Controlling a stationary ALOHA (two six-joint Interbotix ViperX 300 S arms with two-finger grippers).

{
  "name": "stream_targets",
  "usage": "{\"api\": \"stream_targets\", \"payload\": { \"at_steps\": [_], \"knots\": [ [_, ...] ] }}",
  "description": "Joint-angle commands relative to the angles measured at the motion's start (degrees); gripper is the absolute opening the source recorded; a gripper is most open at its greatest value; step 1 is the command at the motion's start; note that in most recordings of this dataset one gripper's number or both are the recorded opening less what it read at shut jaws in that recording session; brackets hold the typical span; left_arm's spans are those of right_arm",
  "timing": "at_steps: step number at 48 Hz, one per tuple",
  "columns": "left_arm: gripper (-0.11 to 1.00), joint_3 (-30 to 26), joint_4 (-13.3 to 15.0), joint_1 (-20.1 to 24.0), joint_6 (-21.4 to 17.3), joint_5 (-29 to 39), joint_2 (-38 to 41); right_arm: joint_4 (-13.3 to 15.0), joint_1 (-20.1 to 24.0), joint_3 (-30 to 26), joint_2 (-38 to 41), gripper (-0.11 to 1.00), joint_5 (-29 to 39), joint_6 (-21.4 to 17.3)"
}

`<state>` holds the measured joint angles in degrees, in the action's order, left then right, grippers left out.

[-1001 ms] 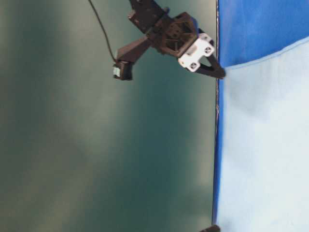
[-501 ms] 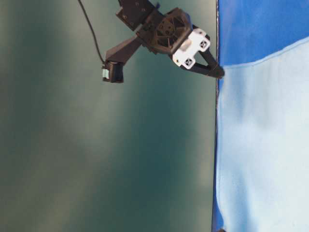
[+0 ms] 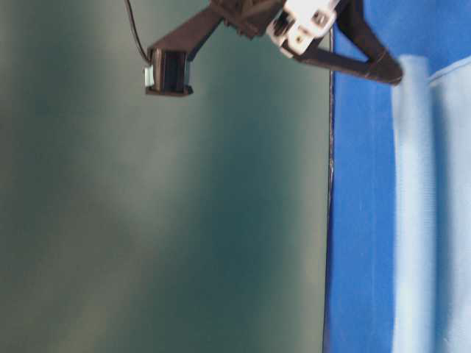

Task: Fold the light blue towel.
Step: 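Pull both held far corners toward the near edge, folding the towel in half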

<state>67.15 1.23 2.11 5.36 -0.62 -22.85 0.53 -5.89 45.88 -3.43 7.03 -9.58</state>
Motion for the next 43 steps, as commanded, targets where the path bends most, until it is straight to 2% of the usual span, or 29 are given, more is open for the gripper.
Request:
{"api": "stream_targets", "payload": {
  "at_steps": [1, 6, 9, 35, 37, 39, 43],
  "knots": [
    [0.01, -0.4, 0.1, -3.7, 2.5, -0.2, -0.3, -0.2, 2.5, -0.2, -1.3, 0.01, -0.2, -1.5],
    [0.01, -0.8, 0.1, -7.1, 5.4, -0.3, 0.5, -0.2, 4.8, -0.2, -1.3, 0.01, -0.4, -2.5],
    [0.01, -1.0, 0.1, -8.1, 6.0, -0.3, 0.9, -0.2, 5.7, -0.2, -1.3, 0.01, -0.4, -2.9],
    [0.02, -1.7, 0.1, -8.5, 5.9, -1.7, 1.5, -0.3, 6.4, -1.7, -0.2, 0.02, -2.4, -4.2],
    [0.05, -1.7, 0.1, -8.5, 5.9, -1.8, 1.4, -0.2, 6.4, -1.7, -0.2, 0.02, -2.4, -4.2],
    [0.13, -1.8, 0.1, -8.5, 5.8, -1.8, 1.2, -0.2, 6.4, -1.7, -0.2, 0.04, -2.4, -4.2],
    [0.37, -2.2, 0.1, -8.3, 5.8, -1.7, 0.5, -0.2, 6.3, -1.8, -0.4, 0.26, -2.0, -4.2]
  ]
}}
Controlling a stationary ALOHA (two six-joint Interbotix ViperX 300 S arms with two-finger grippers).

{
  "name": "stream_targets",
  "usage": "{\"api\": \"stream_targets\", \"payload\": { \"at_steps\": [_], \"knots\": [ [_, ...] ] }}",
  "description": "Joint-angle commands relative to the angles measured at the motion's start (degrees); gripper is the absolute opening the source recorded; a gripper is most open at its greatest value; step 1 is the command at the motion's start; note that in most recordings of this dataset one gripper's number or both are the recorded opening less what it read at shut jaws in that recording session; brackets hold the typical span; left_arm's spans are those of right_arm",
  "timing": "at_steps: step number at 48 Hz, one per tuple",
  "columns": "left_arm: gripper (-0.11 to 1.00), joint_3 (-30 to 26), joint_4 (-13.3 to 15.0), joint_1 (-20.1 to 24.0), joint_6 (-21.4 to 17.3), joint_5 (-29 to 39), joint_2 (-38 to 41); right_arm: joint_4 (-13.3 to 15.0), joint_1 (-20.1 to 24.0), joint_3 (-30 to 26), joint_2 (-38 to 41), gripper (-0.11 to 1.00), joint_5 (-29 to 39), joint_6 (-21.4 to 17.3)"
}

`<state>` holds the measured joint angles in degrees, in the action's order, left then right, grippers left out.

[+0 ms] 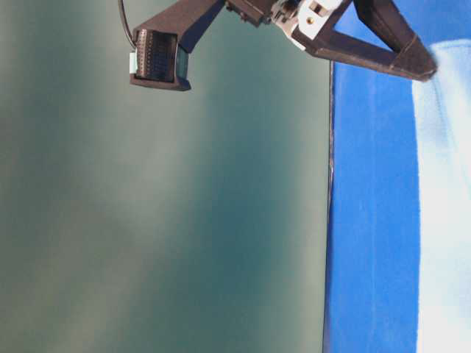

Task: Fold the light blue towel.
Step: 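Pull both held far corners toward the near edge, folding the towel in half, then release the corners and move both grippers to the folded towel's left and right ends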

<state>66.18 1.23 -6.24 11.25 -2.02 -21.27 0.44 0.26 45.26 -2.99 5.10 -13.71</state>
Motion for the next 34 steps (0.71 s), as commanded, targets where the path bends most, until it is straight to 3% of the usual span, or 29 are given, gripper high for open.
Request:
{"api": "stream_targets", "payload": {
  "at_steps": [1, 6, 8, 18, 34],
  "knots": [
    [0.44, -1.3, 0.1, 0.0, -0.2, -0.2, -1.2, -0.1, 0.3, -1.2, -0.9, 0.33, 0.2, -0.1],
    [0.74, -1.5, 0.1, 0.2, -0.8, 0.3, -2.9, 0.1, 0.2, -1.4, -1.9, 0.61, 1.8, 0.1],
    [0.76, -1.4, 0.1, 0.6, -1.5, 0.4, -3.7, 0.4, 0.2, -1.4, -2.5, 0.66, 2.1, 0.2],
    [0.69, -0.8, 0.1, 5.8, -5.3, 0.4, -5.3, 1.9, -1.5, -1.8, -3.8, 0.62, 2.2, 0.4],
    [0.69, -2.2, 0.1, 16.4, -12.2, 0.1, -1.6, 5.0, -9.1, -2.2, -3.7, 0.62, 1.8, 0.4]
  ]
}}
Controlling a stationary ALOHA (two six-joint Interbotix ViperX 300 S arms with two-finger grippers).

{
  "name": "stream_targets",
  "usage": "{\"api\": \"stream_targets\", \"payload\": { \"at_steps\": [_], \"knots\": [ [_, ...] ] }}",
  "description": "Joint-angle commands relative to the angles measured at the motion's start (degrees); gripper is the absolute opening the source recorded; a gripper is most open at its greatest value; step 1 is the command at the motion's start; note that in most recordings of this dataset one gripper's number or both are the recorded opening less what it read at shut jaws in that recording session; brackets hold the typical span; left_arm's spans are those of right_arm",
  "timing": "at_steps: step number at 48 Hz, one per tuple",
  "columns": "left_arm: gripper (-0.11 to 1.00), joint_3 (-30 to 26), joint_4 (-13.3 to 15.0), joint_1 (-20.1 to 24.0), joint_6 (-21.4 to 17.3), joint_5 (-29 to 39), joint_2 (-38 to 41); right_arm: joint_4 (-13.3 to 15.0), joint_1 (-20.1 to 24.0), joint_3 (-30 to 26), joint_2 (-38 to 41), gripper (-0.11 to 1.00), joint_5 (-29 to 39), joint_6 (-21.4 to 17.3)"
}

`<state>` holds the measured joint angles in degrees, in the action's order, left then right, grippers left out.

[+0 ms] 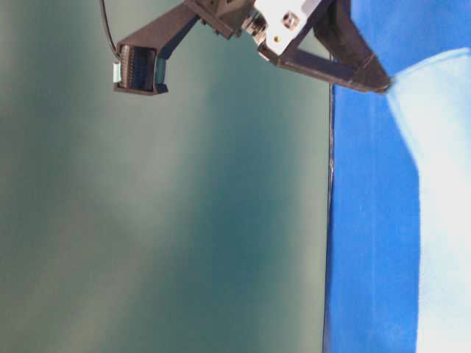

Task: Fold the light blue towel.
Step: 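Release the corners and move both grippers to the folded towel's left and right ends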

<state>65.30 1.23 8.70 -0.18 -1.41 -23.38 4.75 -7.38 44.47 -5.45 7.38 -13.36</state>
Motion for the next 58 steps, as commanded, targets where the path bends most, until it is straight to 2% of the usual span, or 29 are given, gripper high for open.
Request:
{"api": "stream_targets", "payload": {
  "at_steps": [1, 7, 16, 26, 38, 42, 50, 53, 58],
  "knots": [
    [0.69, -1.5, 0.1, 1.9, -1.1, -0.6, 0.8, 0.8, -1.9, -1.4, -1.2, 0.62, -0.4, 0.1],
    [0.69, -2.5, 0.1, 3.6, -2.5, -0.7, 3.1, 1.1, -4.7, -1.3, -0.3, 0.62, -0.7, 0.1],
    [0.69, -3.2, 0.1, 4.6, -2.9, -1.5, 7.3, 1.1, -6.6, -1.3, 3.6, 0.62, -1.7, 0.1],
    [0.68, -3.2, 0.1, 5.4, -2.9, -3.5, 12.1, 1.1, -6.9, -1.4, 8.2, 0.61, -5.5, 0.1],
    [0.59, -3.2, 0.1, 5.6, -3.0, -3.3, 13.4, 1.1, -6.9, -0.9, 10.5, 0.59, -5.6, 0.2],
    [0.48, -3.2, 0.1, 5.6, -3.1, -3.1, 13.4, 1.1, -6.9, -0.8, 10.5, 0.48, -5.1, 0.5],
    [0.15, -3.3, 0.1, 5.6, -3.2, -1.4, 13.4, 1.1, -6.8, -1.0, 10.5, 0.01, -3.3, 0.6],
    [0.04, -3.3, 0.1, 5.6, -3.3, -1.2, 13.4, 1.1, -6.7, -1.1, 10.5, 0.00, -3.2, 0.6],
    [0.02, -3.3, 0.1, 5.6, -3.4, -1.1, 13.4, 1.1, -6.6, -1.1, 10.4, 0.00, -3.3, 0.4]
  ]
}}
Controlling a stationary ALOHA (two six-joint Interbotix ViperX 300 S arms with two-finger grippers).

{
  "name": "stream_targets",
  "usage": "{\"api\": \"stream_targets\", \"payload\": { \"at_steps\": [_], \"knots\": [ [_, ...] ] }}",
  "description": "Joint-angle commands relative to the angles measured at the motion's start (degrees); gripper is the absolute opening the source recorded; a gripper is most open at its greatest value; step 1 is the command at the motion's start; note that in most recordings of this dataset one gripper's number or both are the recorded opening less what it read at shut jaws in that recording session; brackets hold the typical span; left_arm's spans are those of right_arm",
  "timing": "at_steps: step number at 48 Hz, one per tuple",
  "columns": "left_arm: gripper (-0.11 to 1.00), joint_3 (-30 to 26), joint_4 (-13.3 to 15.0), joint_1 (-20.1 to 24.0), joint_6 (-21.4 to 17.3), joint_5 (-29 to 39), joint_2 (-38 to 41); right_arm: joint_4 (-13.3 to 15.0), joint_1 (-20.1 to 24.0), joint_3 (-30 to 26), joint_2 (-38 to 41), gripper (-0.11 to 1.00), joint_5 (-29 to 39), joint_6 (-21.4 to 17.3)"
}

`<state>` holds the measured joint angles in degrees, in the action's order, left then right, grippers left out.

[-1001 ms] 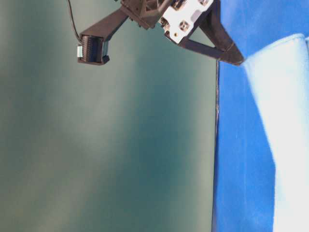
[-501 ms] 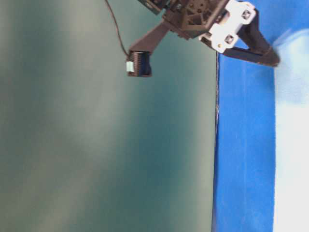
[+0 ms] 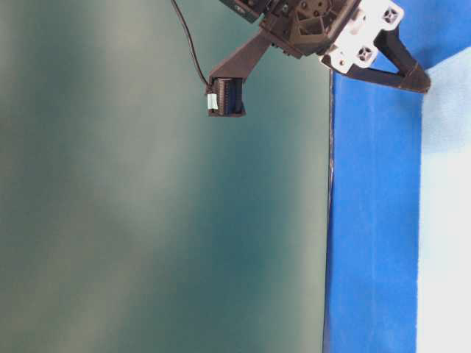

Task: Fold the light blue towel.
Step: 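Release the corners and move both grippers to the folded towel's left and right ends, then grasp both ends of the folded strip and lift it, swinging the left gripper forward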

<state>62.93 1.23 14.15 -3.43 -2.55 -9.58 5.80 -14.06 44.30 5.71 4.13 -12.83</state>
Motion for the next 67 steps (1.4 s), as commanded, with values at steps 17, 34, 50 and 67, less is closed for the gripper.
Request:
{"api": "stream_targets", "payload": {
  "at_steps": [17, 34, 50, 67],
  "knots": [
    [0.02, -1.6, 0.1, 0.2, -0.2, 0.9, -1.3, -0.2, 0.4, -2.0, -1.1, 0.00, 0.2, -0.9],
    [0.02, -6.7, 0.1, -0.9, 0.5, 14.3, -13.1, 0.1, 1.8, -6.2, -10.4, 0.00, 11.3, -0.5],
    [0.02, -9.6, 0.1, -5.6, 0.9, 21.2, -27.6, 0.2, 4.5, -7.7, -20.7, 0.00, 18.9, -0.4],
    [0.02, -9.7, 0.1, -6.9, 1.0, 22.6, -32.8, 0.2, 5.5, -6.8, -28.3, 0.00, 21.0, -0.4]
  ]
}}
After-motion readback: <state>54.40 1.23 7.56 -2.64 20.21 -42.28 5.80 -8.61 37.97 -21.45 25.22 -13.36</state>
